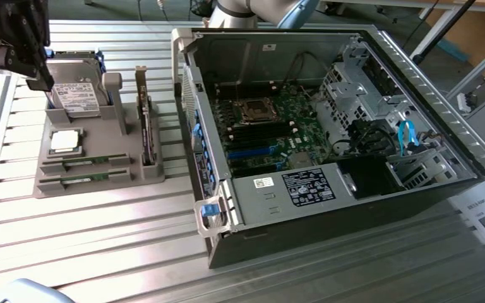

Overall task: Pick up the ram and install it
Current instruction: 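Pick up the ram and move it above insertion slot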

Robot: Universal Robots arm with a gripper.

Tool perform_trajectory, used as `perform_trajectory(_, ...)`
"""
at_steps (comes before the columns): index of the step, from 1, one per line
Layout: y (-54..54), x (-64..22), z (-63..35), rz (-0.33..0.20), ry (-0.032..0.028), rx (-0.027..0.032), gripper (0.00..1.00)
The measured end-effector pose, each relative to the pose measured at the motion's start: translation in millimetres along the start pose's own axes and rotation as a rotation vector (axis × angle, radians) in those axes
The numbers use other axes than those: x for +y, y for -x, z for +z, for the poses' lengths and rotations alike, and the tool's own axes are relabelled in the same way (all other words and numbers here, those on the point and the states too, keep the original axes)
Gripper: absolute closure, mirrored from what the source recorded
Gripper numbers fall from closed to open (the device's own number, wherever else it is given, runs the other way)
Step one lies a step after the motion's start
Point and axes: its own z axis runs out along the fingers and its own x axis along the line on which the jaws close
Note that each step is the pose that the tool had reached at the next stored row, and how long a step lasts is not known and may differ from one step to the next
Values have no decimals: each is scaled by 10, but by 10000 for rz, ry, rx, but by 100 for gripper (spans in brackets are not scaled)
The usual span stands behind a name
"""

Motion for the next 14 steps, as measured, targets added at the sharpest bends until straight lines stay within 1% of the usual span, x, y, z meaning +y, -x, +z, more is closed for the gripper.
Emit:
perform_trajectory(3,0,0,0,-402,9,18,90)
perform_trajectory(5,0,0,0,-518,12,23,90)
perform_trajectory(14,0,0,14,-519,5,22,90)
